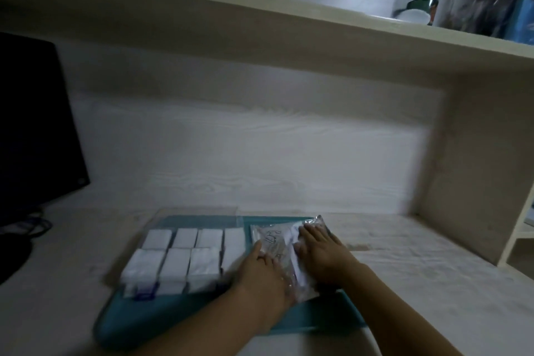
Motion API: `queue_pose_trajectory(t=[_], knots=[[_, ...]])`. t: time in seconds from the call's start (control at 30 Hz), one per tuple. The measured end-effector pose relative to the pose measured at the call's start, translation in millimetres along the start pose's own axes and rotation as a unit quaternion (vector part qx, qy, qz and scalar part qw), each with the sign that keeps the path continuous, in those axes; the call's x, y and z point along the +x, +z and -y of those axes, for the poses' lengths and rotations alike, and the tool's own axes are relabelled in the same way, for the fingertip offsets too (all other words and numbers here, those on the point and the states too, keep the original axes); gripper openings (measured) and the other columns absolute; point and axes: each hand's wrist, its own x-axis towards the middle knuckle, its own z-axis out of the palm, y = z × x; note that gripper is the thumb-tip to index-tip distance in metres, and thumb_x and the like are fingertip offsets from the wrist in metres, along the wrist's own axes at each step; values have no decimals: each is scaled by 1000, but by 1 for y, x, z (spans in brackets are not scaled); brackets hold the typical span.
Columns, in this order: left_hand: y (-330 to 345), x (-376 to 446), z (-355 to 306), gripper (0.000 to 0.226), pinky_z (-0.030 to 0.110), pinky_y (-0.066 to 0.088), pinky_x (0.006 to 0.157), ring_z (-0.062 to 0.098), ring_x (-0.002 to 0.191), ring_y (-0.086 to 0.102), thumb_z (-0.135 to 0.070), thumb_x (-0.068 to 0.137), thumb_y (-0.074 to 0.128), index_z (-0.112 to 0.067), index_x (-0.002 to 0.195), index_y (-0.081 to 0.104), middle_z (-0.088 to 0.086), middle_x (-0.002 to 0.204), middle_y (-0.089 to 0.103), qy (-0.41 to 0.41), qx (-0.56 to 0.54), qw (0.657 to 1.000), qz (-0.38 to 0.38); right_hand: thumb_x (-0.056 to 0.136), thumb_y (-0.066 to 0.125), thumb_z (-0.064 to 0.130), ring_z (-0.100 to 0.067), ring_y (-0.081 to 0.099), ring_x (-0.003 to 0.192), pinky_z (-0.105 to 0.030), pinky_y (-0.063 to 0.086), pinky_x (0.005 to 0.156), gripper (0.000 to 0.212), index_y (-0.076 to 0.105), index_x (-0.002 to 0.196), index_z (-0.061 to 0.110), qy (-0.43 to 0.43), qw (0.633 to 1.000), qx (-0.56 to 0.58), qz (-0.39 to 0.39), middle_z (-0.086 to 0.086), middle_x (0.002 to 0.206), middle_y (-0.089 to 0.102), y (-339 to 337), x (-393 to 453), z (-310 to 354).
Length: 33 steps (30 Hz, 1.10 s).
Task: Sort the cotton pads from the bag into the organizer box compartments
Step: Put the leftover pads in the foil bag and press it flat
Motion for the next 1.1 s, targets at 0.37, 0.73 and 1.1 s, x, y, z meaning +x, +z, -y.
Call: queue_pose_trajectory(t=[0.37, 0.73, 1.1], knots=[[12, 34, 15, 65, 62, -6, 118, 37, 151, 10, -50, 105, 8, -11, 157, 15, 19, 163, 14, -46, -51, 997, -36, 103, 17, 48, -21, 2, 151, -43, 7, 121, 60, 10, 156, 20, -9, 997, -23, -68, -3, 164, 7, -7, 7, 10], [21, 18, 40, 50, 51, 24, 115, 29, 124, 50, -44, 104, 27, -13, 127, 59, 14, 131, 59, -36, -236, 953, -185, 96, 27, 38, -35, 57, 109, -45, 43, 94, 47, 66, 101, 12, -50, 964, -2, -263, -12, 105, 66, -16, 12, 31], [151, -69, 195, 31, 27, 43, 99, 25, 116, 56, -3, 90, 53, -9, 117, 66, 9, 123, 61, -399, -635, 640, -168, 89, 50, -1, -26, 52, 60, -26, 47, 52, 17, 57, 75, -3, 153, 865, 471, -83, -12, 62, 51, -23, 75, 125]])
